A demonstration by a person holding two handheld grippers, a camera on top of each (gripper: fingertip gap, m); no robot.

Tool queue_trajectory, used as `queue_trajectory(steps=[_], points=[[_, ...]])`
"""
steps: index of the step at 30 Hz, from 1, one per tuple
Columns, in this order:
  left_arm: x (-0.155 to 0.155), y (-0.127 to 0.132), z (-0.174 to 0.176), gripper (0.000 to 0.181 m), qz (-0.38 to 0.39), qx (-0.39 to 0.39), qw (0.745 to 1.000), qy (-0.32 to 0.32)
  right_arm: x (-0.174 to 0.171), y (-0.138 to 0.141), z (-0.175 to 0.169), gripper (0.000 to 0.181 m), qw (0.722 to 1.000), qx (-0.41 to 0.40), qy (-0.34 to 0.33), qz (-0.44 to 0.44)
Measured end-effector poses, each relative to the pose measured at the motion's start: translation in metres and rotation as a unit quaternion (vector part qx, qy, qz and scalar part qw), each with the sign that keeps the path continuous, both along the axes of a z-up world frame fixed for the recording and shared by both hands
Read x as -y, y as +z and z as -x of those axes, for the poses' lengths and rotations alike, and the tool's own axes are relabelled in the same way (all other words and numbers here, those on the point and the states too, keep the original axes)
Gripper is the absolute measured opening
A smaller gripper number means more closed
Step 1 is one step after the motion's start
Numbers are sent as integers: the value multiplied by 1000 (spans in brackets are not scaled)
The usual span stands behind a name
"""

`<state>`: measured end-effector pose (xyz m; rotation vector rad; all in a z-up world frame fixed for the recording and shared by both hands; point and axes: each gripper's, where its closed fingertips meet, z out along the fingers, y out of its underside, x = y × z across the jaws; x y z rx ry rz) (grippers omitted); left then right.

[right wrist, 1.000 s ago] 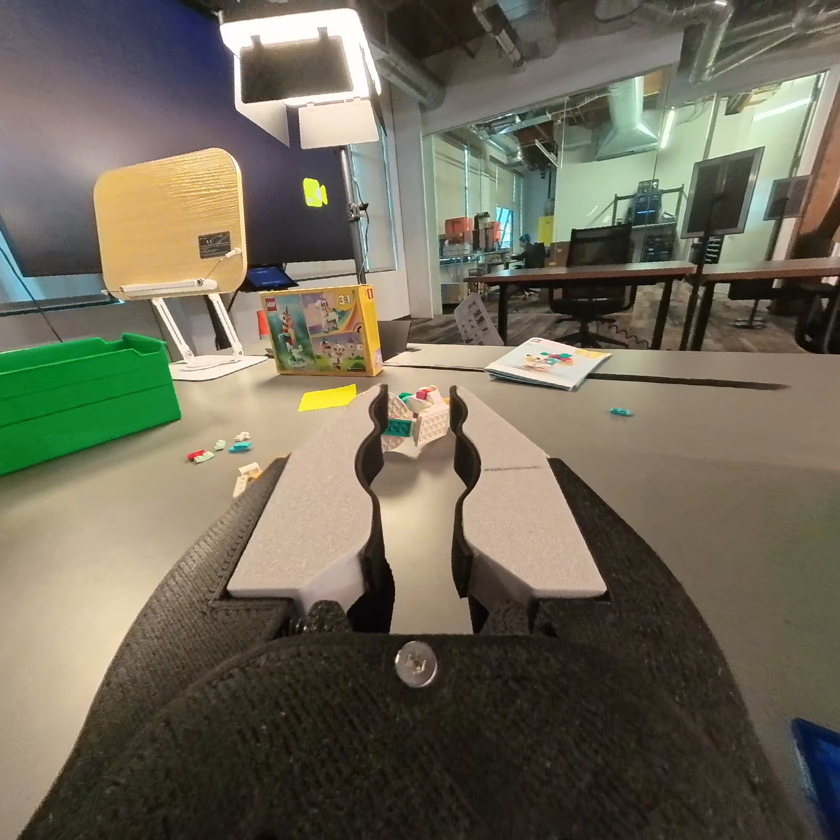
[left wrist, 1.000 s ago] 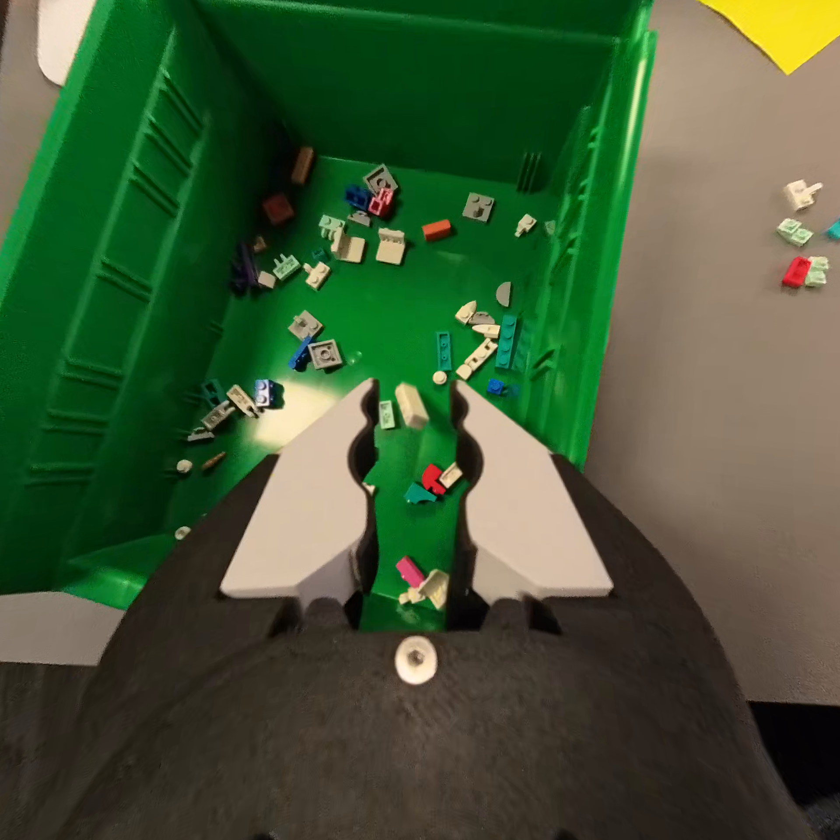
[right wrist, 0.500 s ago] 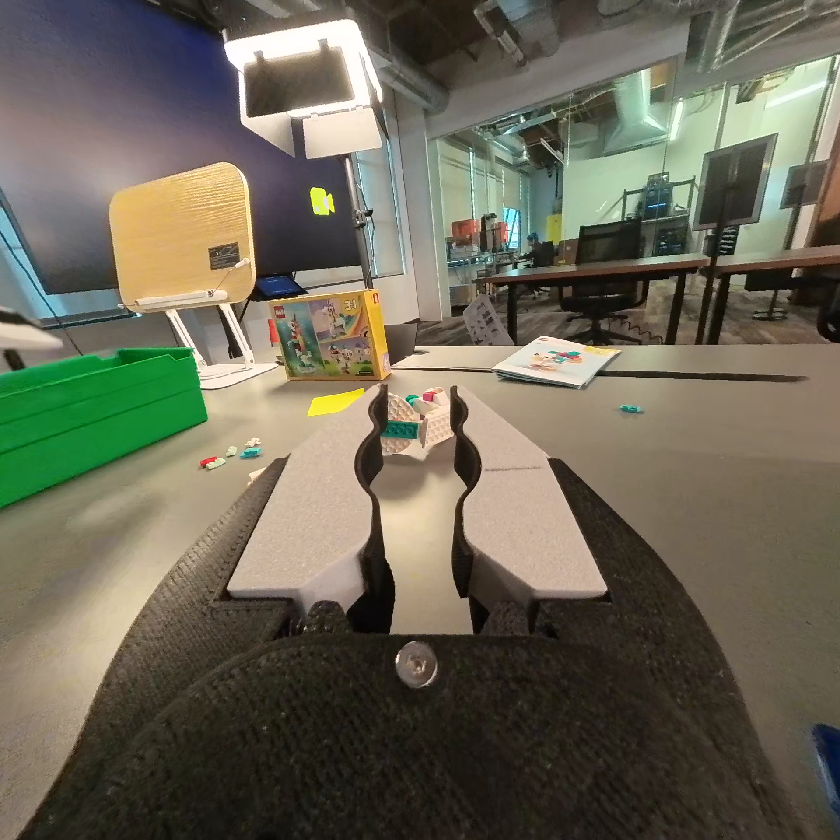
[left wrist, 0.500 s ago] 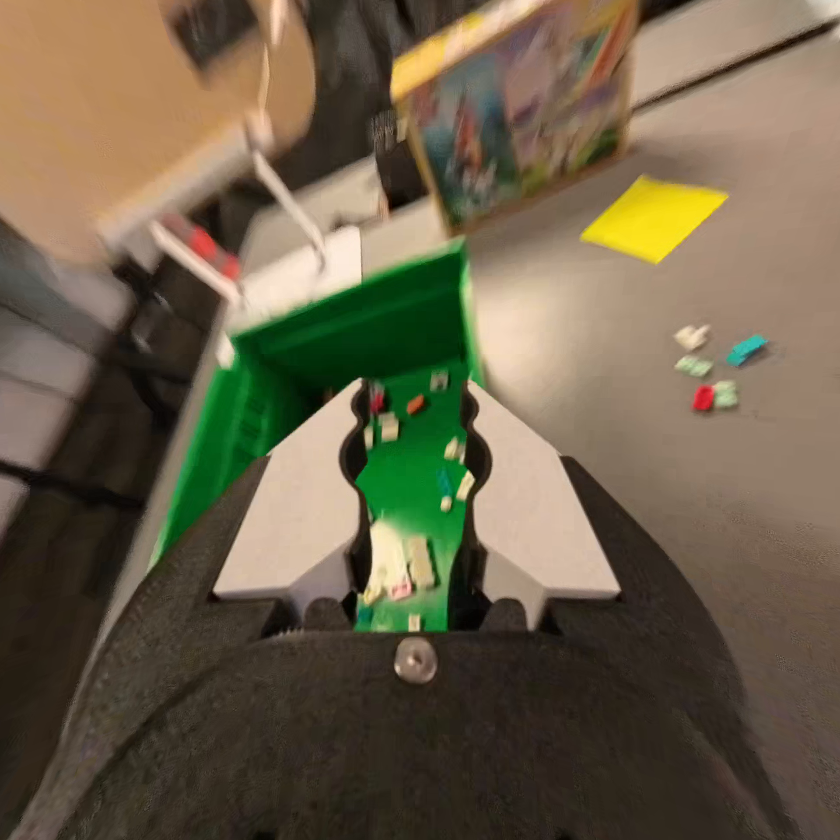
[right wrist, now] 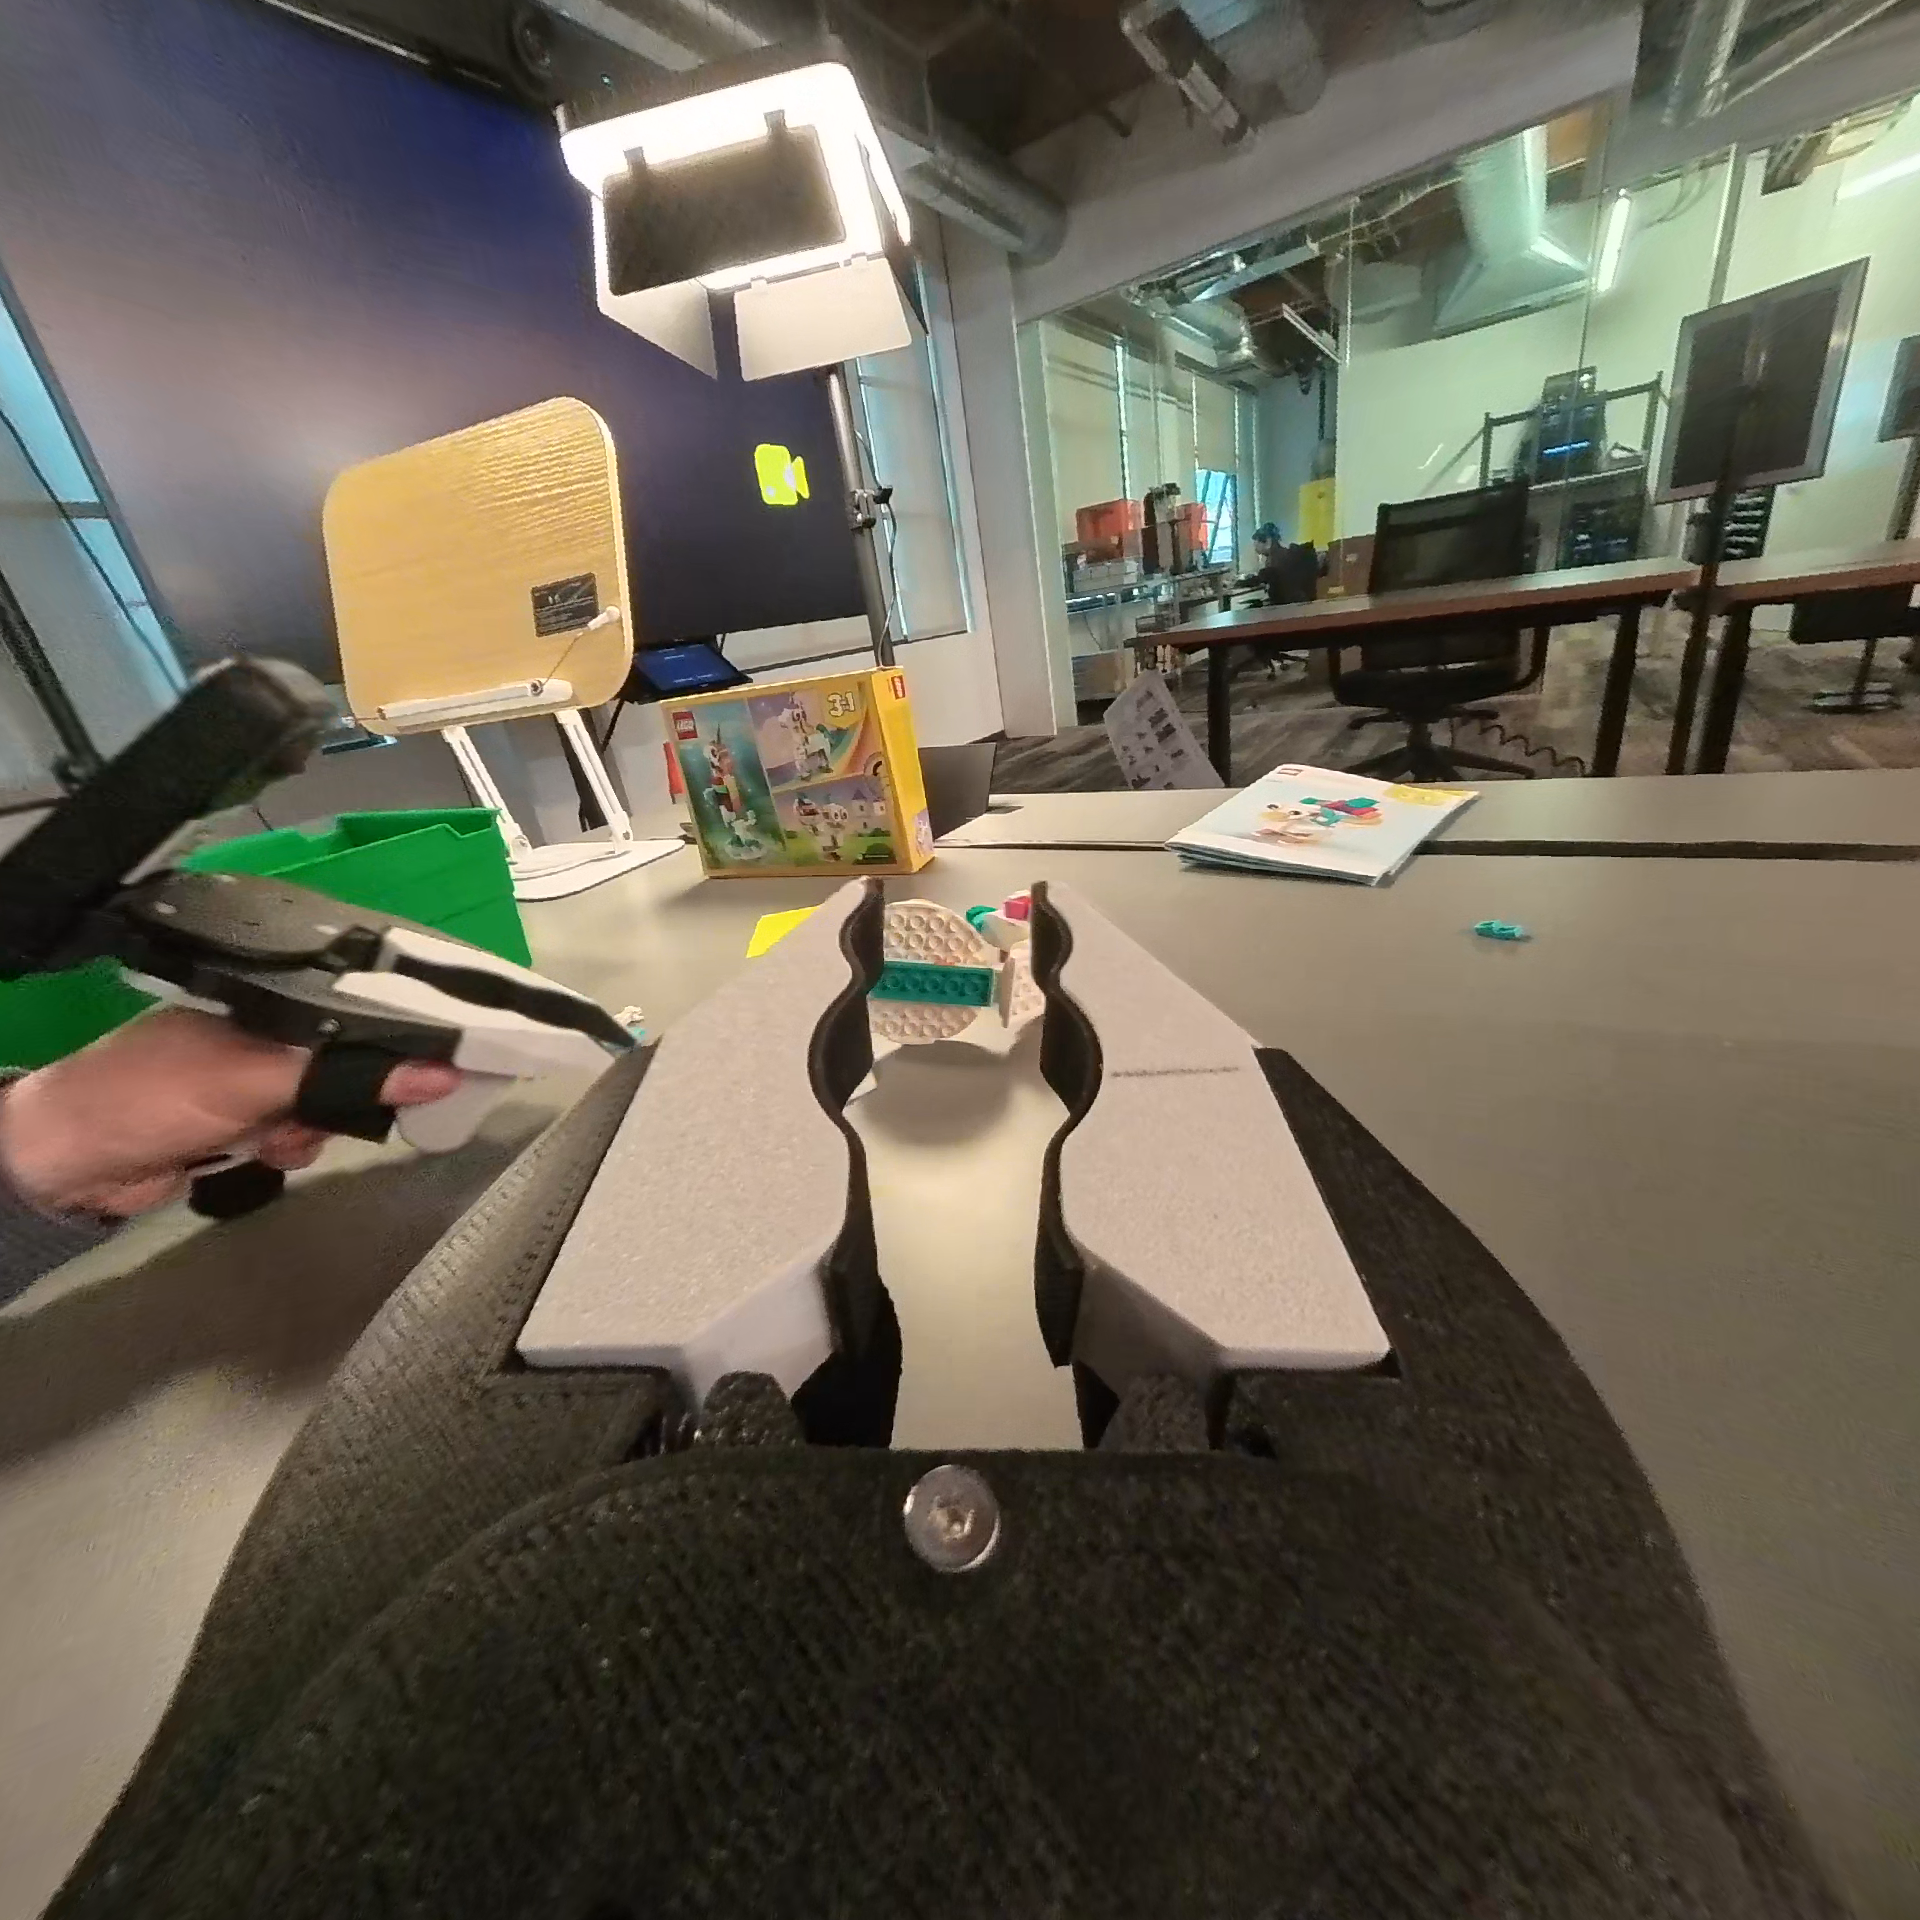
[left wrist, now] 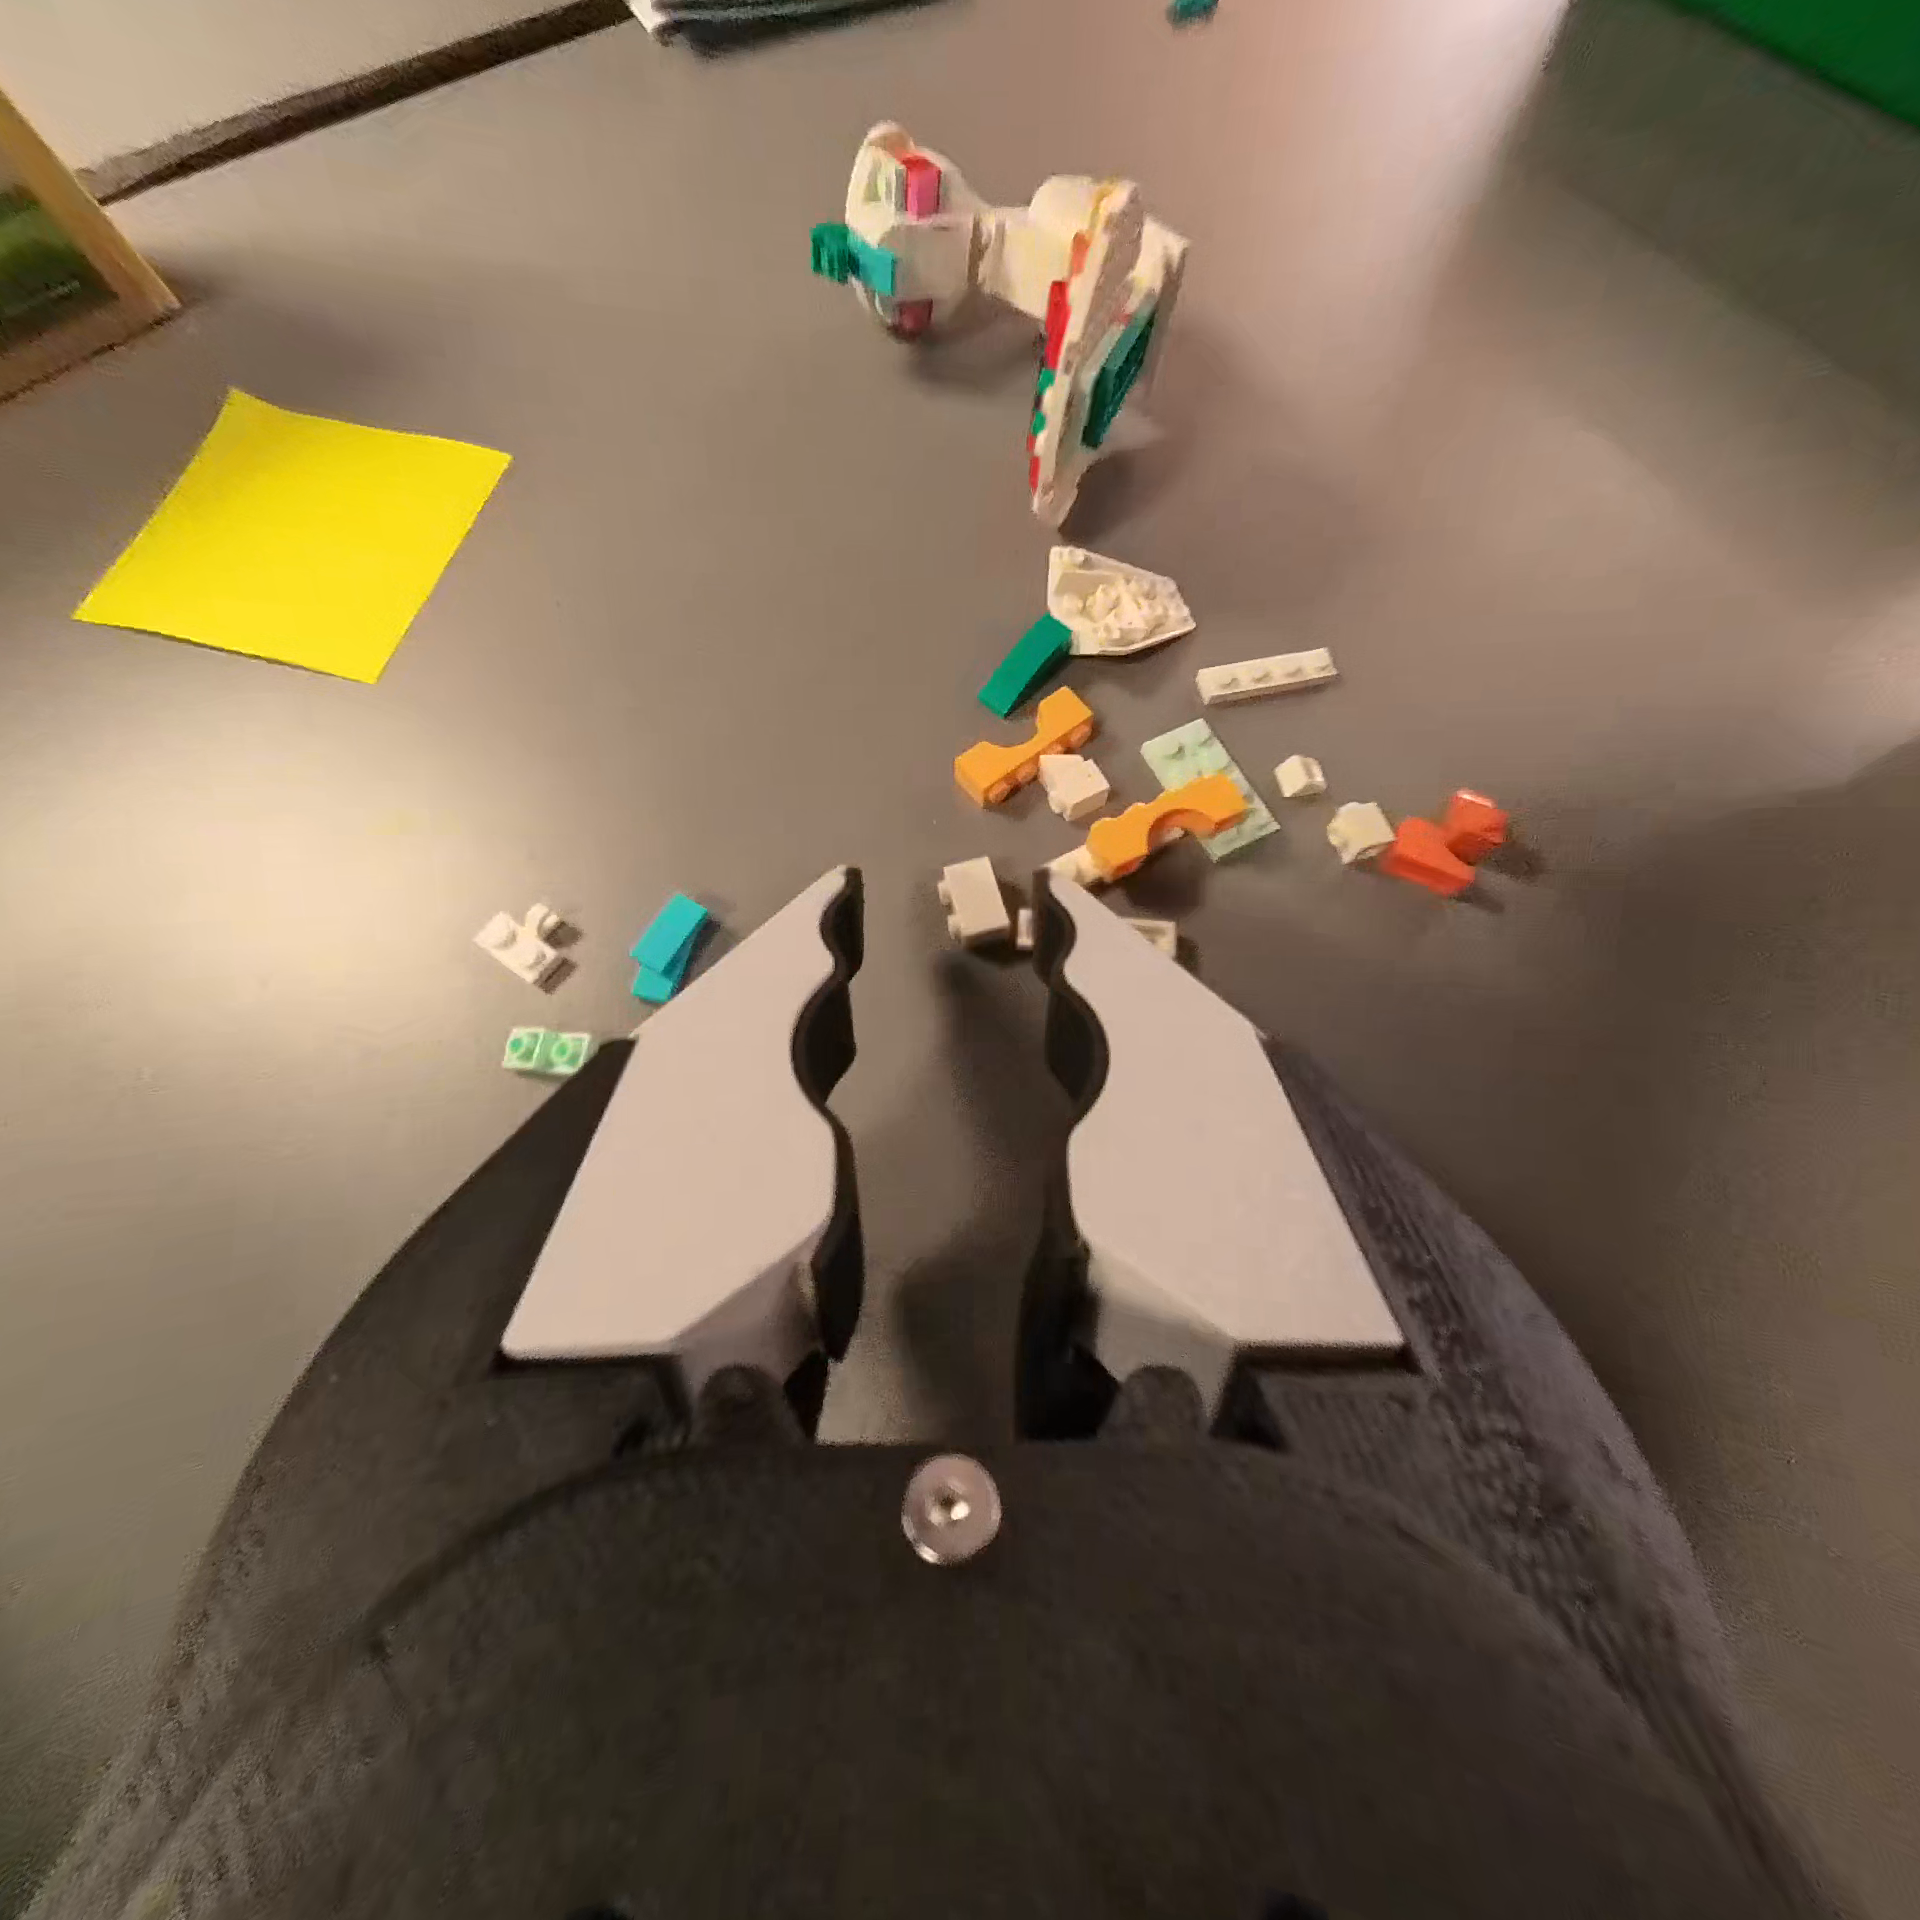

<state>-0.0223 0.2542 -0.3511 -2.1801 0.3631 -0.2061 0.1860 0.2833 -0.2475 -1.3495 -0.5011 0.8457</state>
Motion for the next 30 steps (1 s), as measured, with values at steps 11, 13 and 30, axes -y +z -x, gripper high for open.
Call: queue_trajectory(steps=[11, 13, 30], points=[[24, 64, 32, 10, -54, -61, 995, 58, 0, 0, -1, 25, 1000, -10, 4, 6], [45, 113, 63, 10, -119, -72, 985, 104, 0, 0, -1, 25, 1000, -10, 6, 7], [153, 99, 237, 29, 43, -156, 907, 388, 0, 0, 1, 25, 1000, -12, 11, 11]])
